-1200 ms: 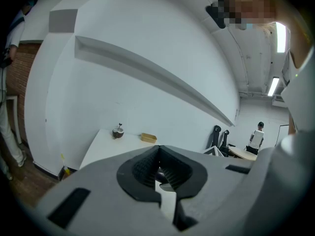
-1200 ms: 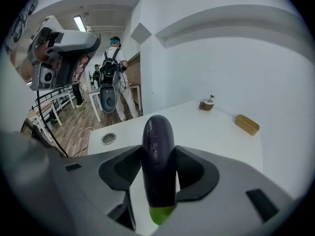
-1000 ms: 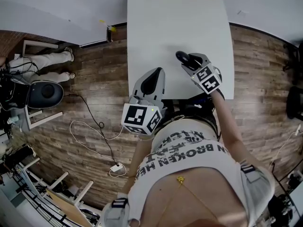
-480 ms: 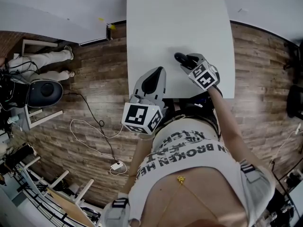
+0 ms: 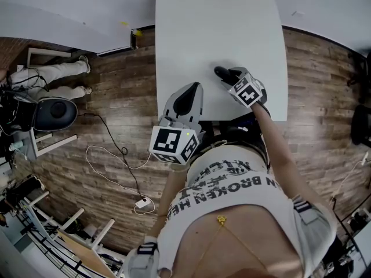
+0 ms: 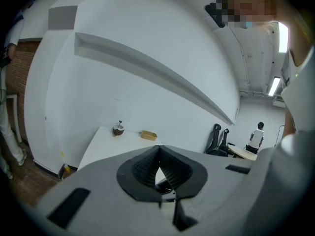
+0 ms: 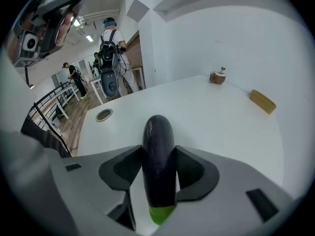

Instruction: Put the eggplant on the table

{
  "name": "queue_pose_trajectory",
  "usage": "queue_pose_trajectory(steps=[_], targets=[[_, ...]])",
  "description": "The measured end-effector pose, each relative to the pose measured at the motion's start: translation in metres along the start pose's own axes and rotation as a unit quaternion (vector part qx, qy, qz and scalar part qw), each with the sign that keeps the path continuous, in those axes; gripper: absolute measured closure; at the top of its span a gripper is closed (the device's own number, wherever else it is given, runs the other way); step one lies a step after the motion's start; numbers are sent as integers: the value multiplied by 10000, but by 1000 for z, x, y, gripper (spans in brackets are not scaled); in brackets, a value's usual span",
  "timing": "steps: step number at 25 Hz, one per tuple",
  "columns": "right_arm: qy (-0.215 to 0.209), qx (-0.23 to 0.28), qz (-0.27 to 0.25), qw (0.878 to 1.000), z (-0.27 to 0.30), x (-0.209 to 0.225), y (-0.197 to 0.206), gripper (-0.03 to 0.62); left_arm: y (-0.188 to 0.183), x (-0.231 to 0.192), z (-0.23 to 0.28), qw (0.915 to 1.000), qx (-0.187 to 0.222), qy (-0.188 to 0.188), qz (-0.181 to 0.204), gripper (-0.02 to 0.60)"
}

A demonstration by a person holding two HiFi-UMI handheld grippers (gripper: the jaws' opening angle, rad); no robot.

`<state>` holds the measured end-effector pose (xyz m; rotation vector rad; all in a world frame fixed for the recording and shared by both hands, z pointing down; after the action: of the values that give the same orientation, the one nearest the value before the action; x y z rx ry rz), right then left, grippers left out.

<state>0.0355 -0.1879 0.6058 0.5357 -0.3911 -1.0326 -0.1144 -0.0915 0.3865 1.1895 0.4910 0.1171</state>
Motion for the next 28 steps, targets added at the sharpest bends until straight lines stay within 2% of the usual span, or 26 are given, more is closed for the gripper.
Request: queue_pose_trajectory(steps=[7,17,28], targets=[[-21,-78,259,9996,9,3,9,385,2,-1,2,10000,-8,0,2,583],[-14,-220,313,9993,15,3,19,386,3,-1,0,10000,-24,-2,5,583],[-54,-148,344,9993,13,5,21,385,3,1,2,10000,-28,12,16,583]])
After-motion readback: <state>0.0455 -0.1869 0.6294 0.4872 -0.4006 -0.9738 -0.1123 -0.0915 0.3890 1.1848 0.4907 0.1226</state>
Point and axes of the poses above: the fingertips, and each gripper's own axes: z forward along the fingers, x to its right, y out of its underside, the point moved 7 cm from there along -z, backward along the fingers, and after that the axes turned 1 degree about z, right-handed, at the moved point
